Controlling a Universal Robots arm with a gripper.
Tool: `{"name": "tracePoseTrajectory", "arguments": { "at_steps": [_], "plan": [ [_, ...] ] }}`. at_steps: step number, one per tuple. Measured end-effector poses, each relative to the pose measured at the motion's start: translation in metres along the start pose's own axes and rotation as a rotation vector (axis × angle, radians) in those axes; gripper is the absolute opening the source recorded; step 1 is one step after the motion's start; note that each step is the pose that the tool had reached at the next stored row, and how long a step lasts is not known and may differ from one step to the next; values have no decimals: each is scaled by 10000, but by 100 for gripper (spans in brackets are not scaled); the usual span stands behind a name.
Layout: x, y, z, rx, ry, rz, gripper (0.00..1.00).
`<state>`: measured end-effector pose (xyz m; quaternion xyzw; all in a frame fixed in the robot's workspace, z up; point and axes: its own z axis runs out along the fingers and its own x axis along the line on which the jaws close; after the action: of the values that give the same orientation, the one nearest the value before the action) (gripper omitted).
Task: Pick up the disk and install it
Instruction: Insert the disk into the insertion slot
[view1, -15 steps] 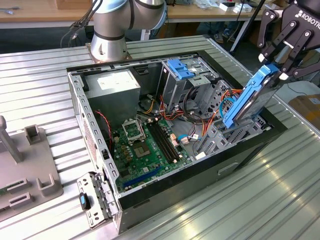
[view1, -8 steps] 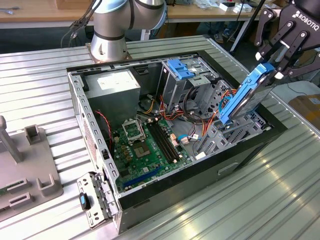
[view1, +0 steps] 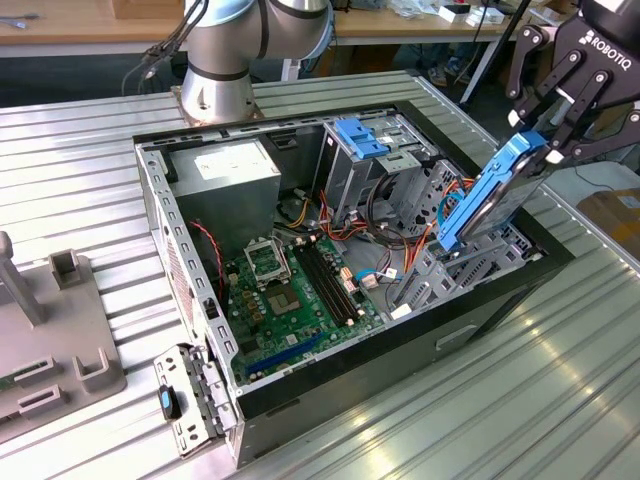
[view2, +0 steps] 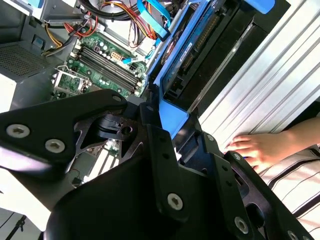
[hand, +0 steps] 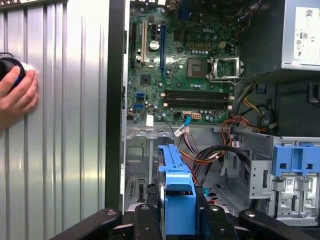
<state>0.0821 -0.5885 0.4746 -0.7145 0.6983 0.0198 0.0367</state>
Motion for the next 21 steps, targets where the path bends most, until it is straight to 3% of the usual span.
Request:
{"name": "tracePoseTrajectory", "arguments": {
  "at_steps": [15,21],
  "plan": [
    [9,53,121,7,0,57,37],
    [38,54,129,8,-2,57,37]
  ]
}}
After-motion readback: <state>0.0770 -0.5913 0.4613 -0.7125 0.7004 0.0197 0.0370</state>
